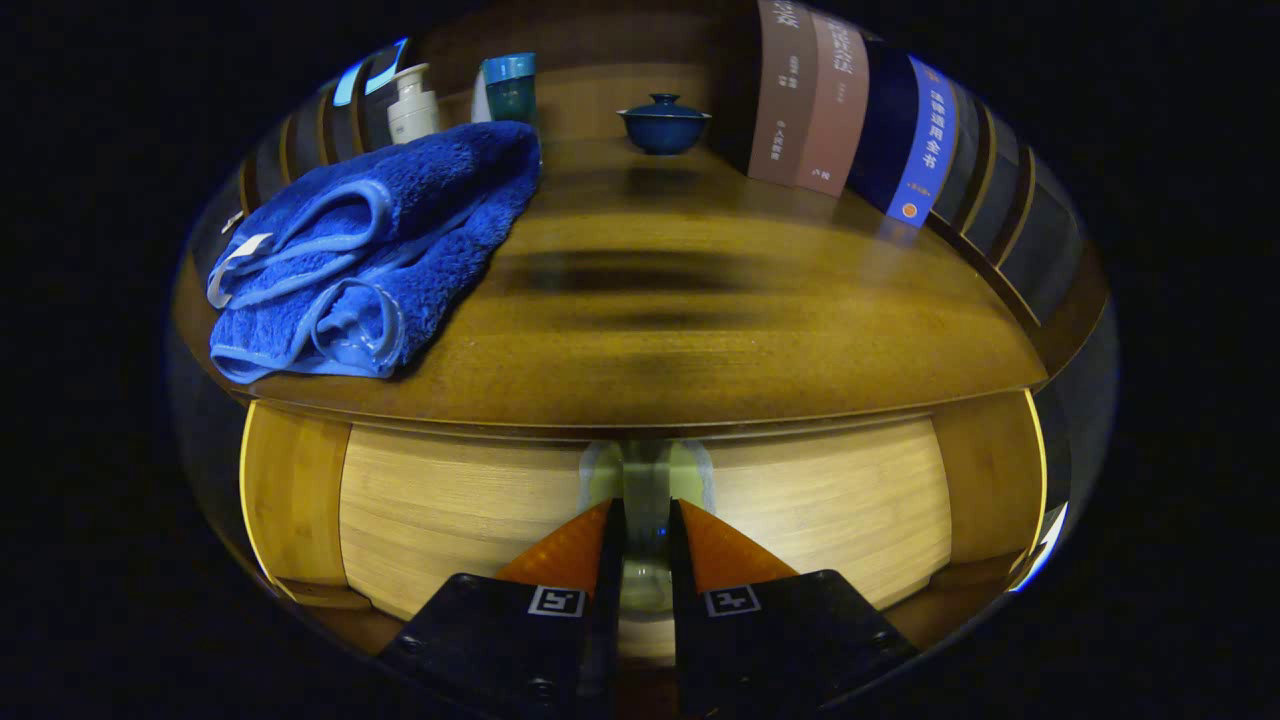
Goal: Pull open the drawer, take out the items inside it, and place them on the countertop above the cabinet.
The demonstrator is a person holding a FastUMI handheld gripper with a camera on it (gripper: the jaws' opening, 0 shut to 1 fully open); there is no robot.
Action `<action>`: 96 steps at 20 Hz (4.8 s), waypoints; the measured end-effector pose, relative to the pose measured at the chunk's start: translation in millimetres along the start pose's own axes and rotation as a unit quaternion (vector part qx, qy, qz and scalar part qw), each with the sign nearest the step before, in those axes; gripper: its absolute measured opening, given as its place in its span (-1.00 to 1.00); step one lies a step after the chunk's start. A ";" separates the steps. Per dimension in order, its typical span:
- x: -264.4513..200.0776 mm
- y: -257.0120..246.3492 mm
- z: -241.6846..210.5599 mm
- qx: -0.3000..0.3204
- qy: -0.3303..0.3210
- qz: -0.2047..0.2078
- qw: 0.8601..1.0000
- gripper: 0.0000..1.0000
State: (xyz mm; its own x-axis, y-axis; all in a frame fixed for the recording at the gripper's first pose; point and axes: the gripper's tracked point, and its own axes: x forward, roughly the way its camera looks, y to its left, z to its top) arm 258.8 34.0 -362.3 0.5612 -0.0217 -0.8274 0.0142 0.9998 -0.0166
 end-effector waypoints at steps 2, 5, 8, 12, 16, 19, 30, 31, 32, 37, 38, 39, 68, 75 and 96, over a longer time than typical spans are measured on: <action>-0.7 -0.8 -8.1 0.001 0.003 -0.007 1.000 -0.78; -14.0 1.5 -13.5 0.006 0.006 0.010 1.000 -0.78; -41.0 -4.9 -12.2 0.014 -0.013 0.014 1.000 -0.78; -88.9 -13.6 -1.0 0.022 -0.050 0.014 0.998 -0.79; -133.8 -18.9 23.6 0.035 -0.093 0.022 0.995 -0.79; -152.1 -21.1 46.7 0.031 -0.118 0.019 0.992 -0.79; -100.0 -14.3 123.2 0.000 -0.092 0.011 0.996 -0.79; -93.8 -13.8 129.7 -0.003 -0.090 0.010 0.996 -0.79; -88.0 -13.5 136.7 -0.006 -0.087 0.008 0.996 -0.79; -59.1 -6.5 153.9 -0.016 -0.065 0.014 0.998 -0.79; -55.1 -4.3 154.2 -0.019 -0.060 0.016 0.998 -0.79; -51.8 -3.6 153.2 -0.022 -0.055 0.016 0.998 -0.79; -234.6 -27.7 158.4 0.033 -0.438 0.034 0.898 1.00; -299.6 -25.8 66.8 0.020 -0.490 0.023 0.871 1.00; -140.4 -10.8 -128.2 0.021 -0.393 0.037 0.919 1.00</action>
State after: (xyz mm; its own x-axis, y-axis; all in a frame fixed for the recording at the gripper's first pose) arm 73.7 26.5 -317.8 0.9858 0.0344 -0.1646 -0.0252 0.9980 0.0580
